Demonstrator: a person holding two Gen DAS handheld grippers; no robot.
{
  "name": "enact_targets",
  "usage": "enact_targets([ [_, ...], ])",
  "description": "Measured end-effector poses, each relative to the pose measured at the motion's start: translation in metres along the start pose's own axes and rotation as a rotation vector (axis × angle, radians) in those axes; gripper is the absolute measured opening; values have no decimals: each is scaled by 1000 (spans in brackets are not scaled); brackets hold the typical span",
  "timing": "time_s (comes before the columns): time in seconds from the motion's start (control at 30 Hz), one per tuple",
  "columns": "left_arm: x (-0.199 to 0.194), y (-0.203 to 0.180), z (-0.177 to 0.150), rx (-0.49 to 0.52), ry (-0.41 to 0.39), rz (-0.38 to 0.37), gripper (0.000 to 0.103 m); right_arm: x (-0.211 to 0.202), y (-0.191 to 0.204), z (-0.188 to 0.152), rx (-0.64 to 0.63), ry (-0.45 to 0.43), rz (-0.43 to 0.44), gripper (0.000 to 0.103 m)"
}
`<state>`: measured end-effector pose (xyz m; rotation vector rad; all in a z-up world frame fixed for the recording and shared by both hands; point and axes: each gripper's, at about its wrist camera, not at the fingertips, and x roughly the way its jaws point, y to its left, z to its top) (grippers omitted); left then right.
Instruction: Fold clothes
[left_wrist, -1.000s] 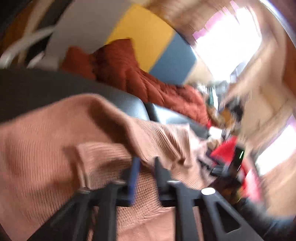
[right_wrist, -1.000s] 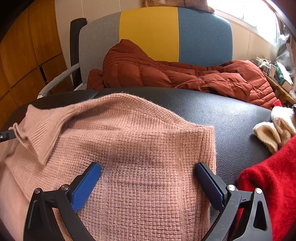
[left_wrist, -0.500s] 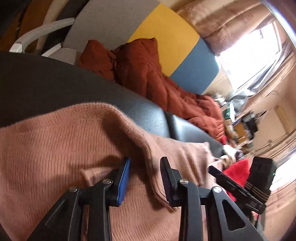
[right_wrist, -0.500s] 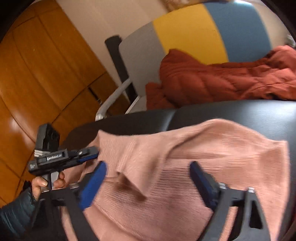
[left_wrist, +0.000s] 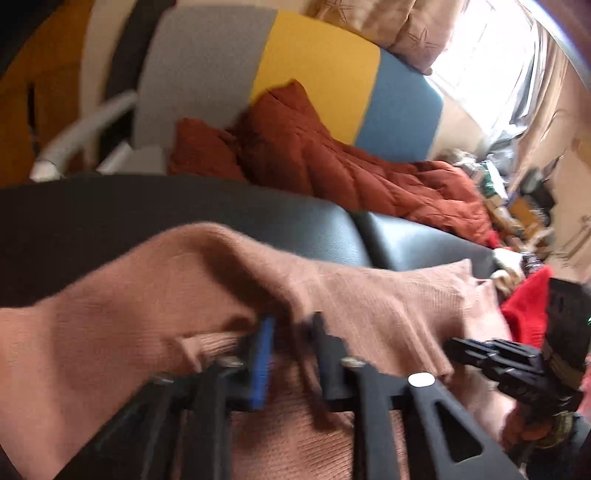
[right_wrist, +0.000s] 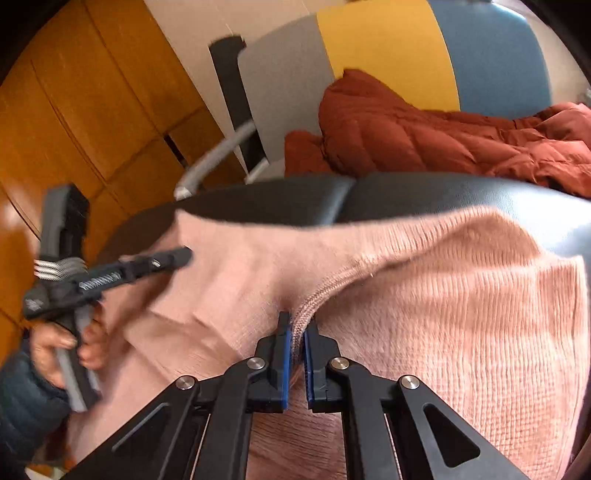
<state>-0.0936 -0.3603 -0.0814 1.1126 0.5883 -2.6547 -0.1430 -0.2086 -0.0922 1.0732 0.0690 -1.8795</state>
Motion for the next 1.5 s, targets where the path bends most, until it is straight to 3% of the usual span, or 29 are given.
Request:
enact_targets([
  [0.07, -15, -4, -4, 10, -61, -8, 33, -4, -5, -1, 25, -5, 5, 11],
  [0.13, -25, -9, -7, 29, -98, -37, 34, -13, -8, -2, 35, -31, -10, 28],
  [0.2, -26, -15, -10, 65, -111, -46, 35, -27, -8, 1, 19, -76, -37, 38],
  [0.27, -18, -18, -14, 61, -77, -67, 36, -36, 0, 7, -20, -119, -57, 38],
  [0.43, 2, -25, -33, 40, -8, -89, 38, -12, 26, 23, -180, -101, -152, 42],
  [0.53, 3, -23, -41, 19, -25, -90, 38, 21, 33, 16, -301, -12, -257, 42],
  [0.8, 30, -12, -18, -61, -43, -89, 37, 46, 28, 25, -399, -17, -334, 44],
  [1.07, 27, -6, -9, -86, -42, -99, 36, 50, 25, 41, -376, -35, -335, 49],
  [1.17, 7, -4, -12, -78, -53, -76, 44, 26, 19, 34, -309, -46, -318, 51],
  [1.37, -31, 5, -51, -90, -67, -27, 44, -28, -5, 5, -191, -67, -318, 56],
  [1.47, -33, 7, -77, -83, -15, 30, 44, -38, -23, -21, -154, -18, -390, 56],
  [1.5, -37, 9, -82, -108, -18, 19, 44, -41, -27, -29, -144, -16, -404, 61],
])
